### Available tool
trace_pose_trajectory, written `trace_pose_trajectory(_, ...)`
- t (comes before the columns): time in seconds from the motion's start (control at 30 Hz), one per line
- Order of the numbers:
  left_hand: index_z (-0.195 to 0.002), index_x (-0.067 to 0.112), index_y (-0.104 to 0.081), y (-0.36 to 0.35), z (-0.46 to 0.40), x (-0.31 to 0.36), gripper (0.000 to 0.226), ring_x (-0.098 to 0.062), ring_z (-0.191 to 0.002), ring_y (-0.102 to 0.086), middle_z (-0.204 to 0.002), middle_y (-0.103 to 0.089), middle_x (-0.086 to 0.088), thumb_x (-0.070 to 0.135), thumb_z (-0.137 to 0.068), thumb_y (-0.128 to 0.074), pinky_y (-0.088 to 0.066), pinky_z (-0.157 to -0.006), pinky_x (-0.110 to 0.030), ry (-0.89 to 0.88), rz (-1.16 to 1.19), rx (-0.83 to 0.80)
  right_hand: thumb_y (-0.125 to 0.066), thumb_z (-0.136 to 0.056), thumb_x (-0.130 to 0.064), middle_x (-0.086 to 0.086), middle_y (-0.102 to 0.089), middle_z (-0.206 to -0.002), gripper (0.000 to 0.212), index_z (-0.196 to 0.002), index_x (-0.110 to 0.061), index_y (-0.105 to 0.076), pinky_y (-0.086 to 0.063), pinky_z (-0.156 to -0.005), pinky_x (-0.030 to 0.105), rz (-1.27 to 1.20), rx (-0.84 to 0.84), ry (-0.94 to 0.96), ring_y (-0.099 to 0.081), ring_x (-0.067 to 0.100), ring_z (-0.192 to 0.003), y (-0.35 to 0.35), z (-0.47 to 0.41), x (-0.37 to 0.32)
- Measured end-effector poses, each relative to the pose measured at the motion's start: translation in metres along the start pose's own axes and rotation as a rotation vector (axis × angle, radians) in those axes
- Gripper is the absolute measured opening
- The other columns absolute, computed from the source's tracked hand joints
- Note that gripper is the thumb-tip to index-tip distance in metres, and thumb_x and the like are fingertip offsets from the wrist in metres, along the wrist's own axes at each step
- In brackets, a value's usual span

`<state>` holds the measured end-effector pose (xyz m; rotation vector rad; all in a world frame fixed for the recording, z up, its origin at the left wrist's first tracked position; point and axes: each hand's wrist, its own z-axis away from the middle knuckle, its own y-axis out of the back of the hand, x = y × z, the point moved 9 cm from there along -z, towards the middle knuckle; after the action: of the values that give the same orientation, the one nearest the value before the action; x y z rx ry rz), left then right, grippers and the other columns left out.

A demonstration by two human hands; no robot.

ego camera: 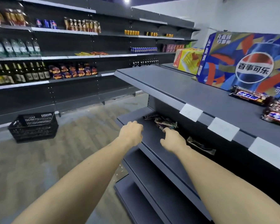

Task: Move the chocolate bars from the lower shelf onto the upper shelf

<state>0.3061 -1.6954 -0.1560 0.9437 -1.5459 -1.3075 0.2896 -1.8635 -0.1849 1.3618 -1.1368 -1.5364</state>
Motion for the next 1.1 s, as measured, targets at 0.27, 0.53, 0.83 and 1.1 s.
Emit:
trace_pose_trajectory(0.27,-0.13,0.017,-0.055,-0.053,-0.075,-0.018,0.037,-0.031,-0.117,-0.046,-0.125,-0.05,-0.01,0.017,-0.094,-0.048,-0.045,-0.09,-0.042,-0.103,0.033,-0.101,-0.054,-0.094,-0.025,0.009,-0.042,-0.145,0.059,-0.148,-0.018,-0.033,-0.045,-0.093,0.033,0.03,-0.087,-0.144,-0.049,0.028,-0.127,-0.043,-0.067,0.012)
trace_pose_trajectory(0.53,-0.129,0.017,-0.054,-0.095,-0.155,-0.048,0.038,-0.031,-0.116,-0.046,-0.123,-0.049,-0.011,0.019,-0.092,-0.05,-0.047,-0.09,-0.043,-0.293,0.05,-0.203,-0.056,-0.093,-0.026,0.013,-0.043,-0.142,0.065,-0.151,-0.017,-0.027,-0.045,-0.096,0.036,0.034,-0.112,-0.357,-0.048,0.031,-0.128,-0.076,-0.121,0.008)
trace_pose_trajectory(0.83,-0.121,0.016,-0.057,-0.124,-0.219,-0.054,0.032,-0.033,-0.115,-0.049,-0.128,-0.048,-0.011,0.022,-0.09,-0.052,-0.05,-0.088,-0.043,-0.409,0.063,-0.265,-0.056,-0.094,-0.031,0.011,-0.035,-0.149,0.068,-0.152,-0.019,-0.024,-0.043,-0.103,0.039,-0.001,-0.128,-0.49,-0.043,0.032,-0.132,-0.107,-0.149,0.008)
trace_pose_trajectory(1.1,-0.144,0.016,-0.039,-0.16,-0.251,-0.011,0.06,-0.035,-0.133,-0.036,-0.149,-0.03,-0.008,0.019,-0.087,-0.057,-0.044,-0.102,-0.045,-0.503,0.107,-0.302,-0.054,-0.083,-0.035,0.005,-0.043,-0.145,0.061,-0.141,-0.03,-0.037,-0.05,-0.095,0.039,-0.097,-0.101,-0.5,-0.053,0.03,-0.12,-0.116,-0.178,0.035)
